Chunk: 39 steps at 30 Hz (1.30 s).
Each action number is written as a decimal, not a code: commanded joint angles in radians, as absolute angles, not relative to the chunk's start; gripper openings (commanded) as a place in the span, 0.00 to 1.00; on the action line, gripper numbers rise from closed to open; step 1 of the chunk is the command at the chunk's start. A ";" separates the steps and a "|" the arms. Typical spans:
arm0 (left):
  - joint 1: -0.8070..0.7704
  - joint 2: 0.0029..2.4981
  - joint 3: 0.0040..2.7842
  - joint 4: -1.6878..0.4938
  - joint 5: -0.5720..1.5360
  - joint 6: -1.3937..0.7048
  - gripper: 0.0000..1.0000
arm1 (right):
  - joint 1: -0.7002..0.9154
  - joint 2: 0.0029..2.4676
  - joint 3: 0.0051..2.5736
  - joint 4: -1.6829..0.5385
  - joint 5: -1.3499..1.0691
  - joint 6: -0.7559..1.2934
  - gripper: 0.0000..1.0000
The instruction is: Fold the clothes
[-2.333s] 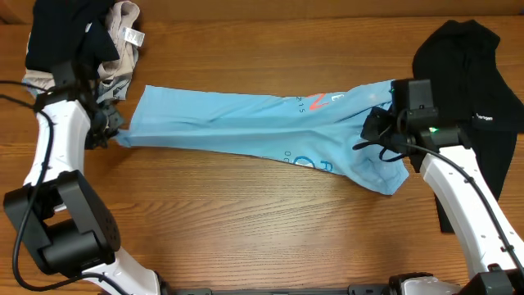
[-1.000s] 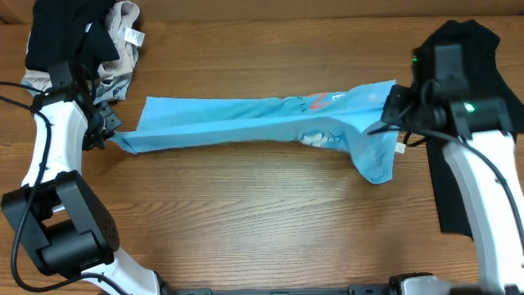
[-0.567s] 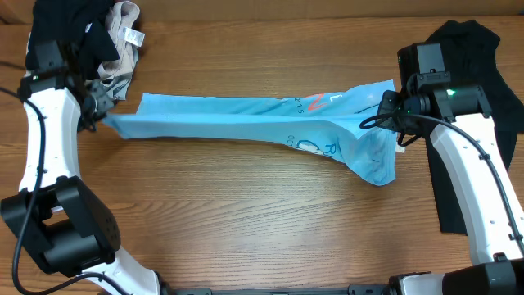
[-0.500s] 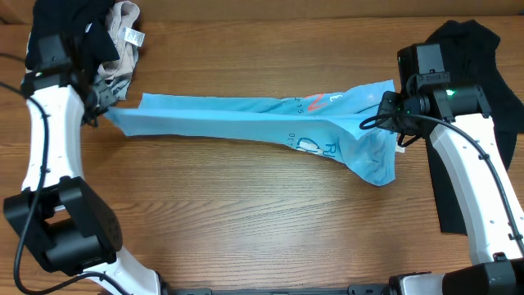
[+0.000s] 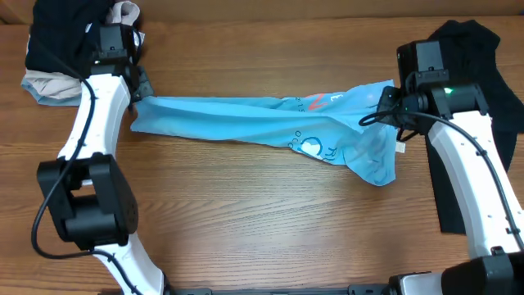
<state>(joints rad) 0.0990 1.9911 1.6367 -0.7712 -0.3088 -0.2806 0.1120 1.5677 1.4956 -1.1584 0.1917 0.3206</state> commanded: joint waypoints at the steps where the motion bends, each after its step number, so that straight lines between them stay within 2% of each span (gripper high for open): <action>1: 0.105 2.051 1.655 -0.752 -0.349 -0.265 0.04 | 0.104 1.608 1.491 -1.111 0.225 0.313 0.04; 5: 0.104 2.076 1.655 -0.719 -0.335 -0.266 0.05 | 0.104 1.671 1.491 -1.037 0.239 0.310 0.04; 7: 0.103 2.077 1.655 -0.707 -0.311 -0.266 0.10 | 0.104 1.705 1.491 -0.994 0.247 0.305 0.04; 8: 0.103 2.077 1.655 -0.702 -0.296 -0.266 0.17 | 0.104 1.722 1.491 -0.974 0.248 0.305 0.10; 10: 0.103 2.077 1.655 -0.699 -0.271 -0.266 0.31 | 0.104 1.751 1.491 -0.947 0.246 0.306 0.30; 11: 0.103 2.077 1.655 -0.700 -0.263 -0.265 0.42 | 0.104 1.765 1.491 -0.944 0.244 0.307 0.33; 13: 0.103 2.077 1.655 -0.710 -0.260 -0.265 0.59 | 0.104 1.773 1.491 -0.953 0.242 0.311 0.41; 14: 0.103 2.077 1.655 -0.719 -0.261 -0.265 0.64 | 0.104 1.773 1.492 -0.966 0.242 0.311 0.43; 18: 0.103 2.077 1.655 -0.744 -0.261 -0.233 0.77 | 0.096 1.750 1.500 -1.040 0.211 0.314 0.43; 20: 0.103 2.077 1.655 -0.773 -0.262 -0.201 0.84 | 0.078 1.740 1.499 -1.116 0.113 0.289 0.43; 25: 0.103 2.077 1.655 -0.823 -0.261 -0.202 0.89 | 0.063 1.744 1.451 -1.161 0.013 0.208 0.42; 30: 0.103 2.077 1.655 -0.830 -0.261 -0.202 0.91 | 0.059 1.744 1.343 -1.126 0.013 0.207 0.29; 39: 0.103 2.077 1.655 -0.826 -0.260 -0.202 0.93 | 0.059 1.745 1.166 -0.936 0.010 0.160 0.28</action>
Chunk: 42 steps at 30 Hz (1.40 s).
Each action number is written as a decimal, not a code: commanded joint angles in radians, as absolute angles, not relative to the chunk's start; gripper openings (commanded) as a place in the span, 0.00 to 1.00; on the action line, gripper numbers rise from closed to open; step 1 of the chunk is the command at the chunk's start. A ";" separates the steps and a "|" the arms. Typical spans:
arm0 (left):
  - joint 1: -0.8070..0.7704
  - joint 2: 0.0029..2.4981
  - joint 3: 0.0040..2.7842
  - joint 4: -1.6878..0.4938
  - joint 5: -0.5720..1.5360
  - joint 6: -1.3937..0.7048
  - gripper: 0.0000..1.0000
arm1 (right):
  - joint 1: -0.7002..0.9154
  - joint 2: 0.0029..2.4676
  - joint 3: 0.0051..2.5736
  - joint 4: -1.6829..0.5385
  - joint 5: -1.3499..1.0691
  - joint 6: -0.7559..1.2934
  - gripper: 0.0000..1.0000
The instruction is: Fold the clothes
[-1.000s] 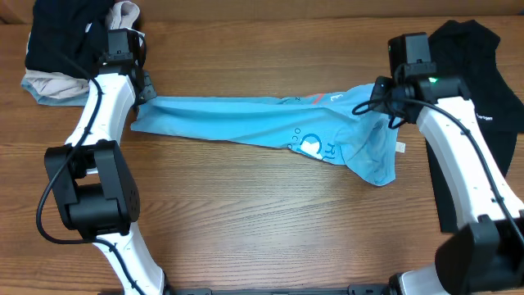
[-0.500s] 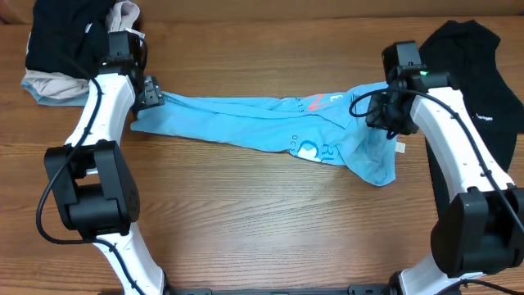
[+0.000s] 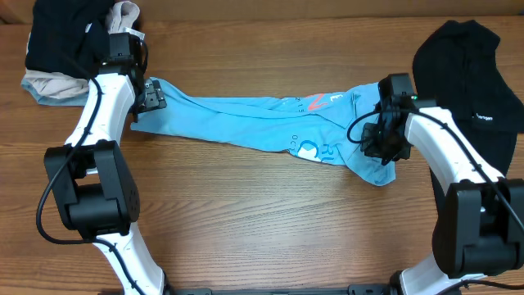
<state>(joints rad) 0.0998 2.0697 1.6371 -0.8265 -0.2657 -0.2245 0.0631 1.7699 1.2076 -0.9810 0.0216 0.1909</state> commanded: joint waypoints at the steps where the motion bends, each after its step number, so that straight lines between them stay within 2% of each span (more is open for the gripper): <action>1: 0.103 2.077 1.655 -0.826 -0.260 -0.202 0.93 | 0.059 1.745 1.153 -0.910 0.006 0.149 0.28; 11: 0.103 2.077 1.655 -0.830 -0.260 -0.202 0.94 | 0.058 1.745 1.041 -0.687 0.013 0.121 0.28; 14: 0.103 2.077 1.655 -0.831 -0.260 -0.202 0.94 | 0.058 1.745 1.034 -0.675 0.014 0.121 0.20; 17: 0.103 2.077 1.655 -0.831 -0.261 -0.202 0.94 | 0.058 1.745 1.035 -0.673 0.025 0.119 0.04; 28: 0.103 2.077 1.655 -0.831 -0.262 -0.202 0.94 | 0.043 1.716 1.259 -0.801 0.064 0.104 0.04; 42: 0.104 2.077 1.655 -0.832 -0.262 -0.201 0.95 | 0.010 1.766 1.295 -0.677 0.164 0.051 0.04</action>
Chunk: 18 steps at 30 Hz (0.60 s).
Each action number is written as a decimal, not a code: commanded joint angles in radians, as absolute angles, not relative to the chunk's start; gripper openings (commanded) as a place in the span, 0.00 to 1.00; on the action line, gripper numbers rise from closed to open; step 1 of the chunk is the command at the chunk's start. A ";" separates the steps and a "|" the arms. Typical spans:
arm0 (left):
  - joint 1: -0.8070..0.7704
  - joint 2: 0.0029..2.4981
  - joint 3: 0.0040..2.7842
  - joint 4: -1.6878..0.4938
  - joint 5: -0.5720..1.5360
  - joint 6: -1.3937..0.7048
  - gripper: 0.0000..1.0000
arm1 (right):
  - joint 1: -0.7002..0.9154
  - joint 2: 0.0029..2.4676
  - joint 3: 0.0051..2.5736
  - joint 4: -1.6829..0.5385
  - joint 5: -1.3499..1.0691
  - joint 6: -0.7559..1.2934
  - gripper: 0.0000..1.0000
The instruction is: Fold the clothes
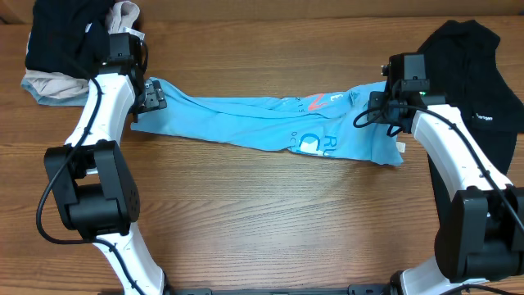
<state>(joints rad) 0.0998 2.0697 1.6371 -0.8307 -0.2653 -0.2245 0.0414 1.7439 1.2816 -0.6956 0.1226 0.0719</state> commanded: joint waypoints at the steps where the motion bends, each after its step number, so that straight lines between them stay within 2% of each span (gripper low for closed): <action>1: 0.104 2.077 1.655 -0.832 -0.262 -0.201 0.95 | -0.001 1.779 1.295 -0.671 0.164 0.052 0.04; 7: 0.104 2.077 1.655 -0.833 -0.262 -0.201 0.97 | -0.064 1.818 1.295 -0.659 0.145 0.052 0.06; 12: 0.104 2.077 1.655 -0.835 -0.262 -0.201 1.00 | -0.082 1.818 1.302 -0.683 0.081 0.051 0.52; 15: 0.104 2.077 1.655 -0.841 -0.261 -0.179 1.00 | -0.082 1.817 1.343 -0.753 0.036 0.051 0.66; 18: 0.104 2.077 1.655 -0.854 -0.241 -0.111 1.00 | -0.082 1.812 1.418 -0.849 -0.014 0.051 0.71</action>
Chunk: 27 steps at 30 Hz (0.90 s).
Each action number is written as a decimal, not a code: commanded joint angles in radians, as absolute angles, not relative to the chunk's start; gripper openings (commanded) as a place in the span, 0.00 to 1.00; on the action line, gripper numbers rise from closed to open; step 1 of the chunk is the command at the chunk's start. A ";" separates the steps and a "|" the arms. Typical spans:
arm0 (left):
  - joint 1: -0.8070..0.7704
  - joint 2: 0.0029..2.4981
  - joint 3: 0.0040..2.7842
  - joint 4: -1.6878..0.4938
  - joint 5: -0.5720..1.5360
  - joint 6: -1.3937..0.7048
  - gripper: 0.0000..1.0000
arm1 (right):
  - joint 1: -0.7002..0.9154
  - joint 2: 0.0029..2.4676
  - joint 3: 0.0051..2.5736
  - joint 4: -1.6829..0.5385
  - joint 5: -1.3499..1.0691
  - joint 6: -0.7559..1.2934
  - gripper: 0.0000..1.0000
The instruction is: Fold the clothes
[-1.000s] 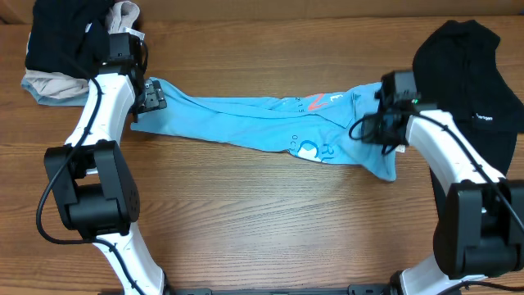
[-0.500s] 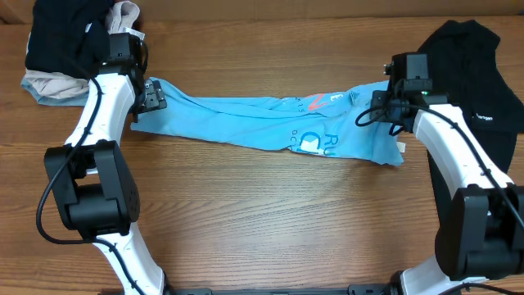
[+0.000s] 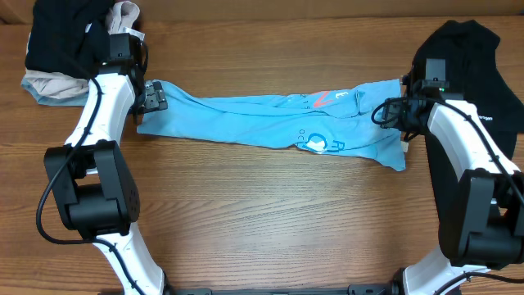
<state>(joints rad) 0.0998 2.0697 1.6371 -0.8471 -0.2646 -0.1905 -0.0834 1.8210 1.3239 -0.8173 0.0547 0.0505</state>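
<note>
A light blue shirt with a printed logo lies stretched in a long, wrinkled band across the wooden table. At its left end my left gripper is shut on the fabric's edge. My right gripper is shut on the shirt's right end, where the cloth fans out toward a lower corner. The fingertips of both grippers are partly hidden by cloth and by the arms.
A black garment lies at the right edge, partly under the right arm. A pile of black and pale clothes sits in the far left corner behind the left arm.
My right gripper has moved right and slightly toward the front, taking the shirt's right end with it. The band is pulled longer and flatter. The left gripper has stayed put.
At first both grippers held the shirt's ends, with the right end bunched and hanging toward the front. Then the left gripper had shifted slightly right and the right gripper sat lower on the bunch. The right end was later spread out, and now it is drawn further right.
</note>
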 commanded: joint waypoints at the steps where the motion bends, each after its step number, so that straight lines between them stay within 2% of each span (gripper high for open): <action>1: 0.104 2.077 1.655 -0.859 -0.218 -0.070 1.00 | -0.082 1.809 1.454 -0.892 -0.038 0.051 0.72; 7: 0.116 2.090 1.654 -0.850 -0.039 0.095 1.00 | -0.078 1.806 1.638 -1.116 -0.145 0.014 0.80; 11: 0.133 2.128 1.654 -0.789 -0.019 0.133 1.00 | -0.076 1.807 1.655 -1.184 -0.152 0.014 0.83; 21: 0.172 2.228 1.654 -0.664 0.102 0.255 1.00 | -0.076 1.807 1.655 -1.229 -0.152 -0.001 0.85; 27: 0.163 2.237 1.654 -0.710 0.223 0.255 1.00 | -0.076 1.807 1.655 -1.222 -0.152 -0.001 0.85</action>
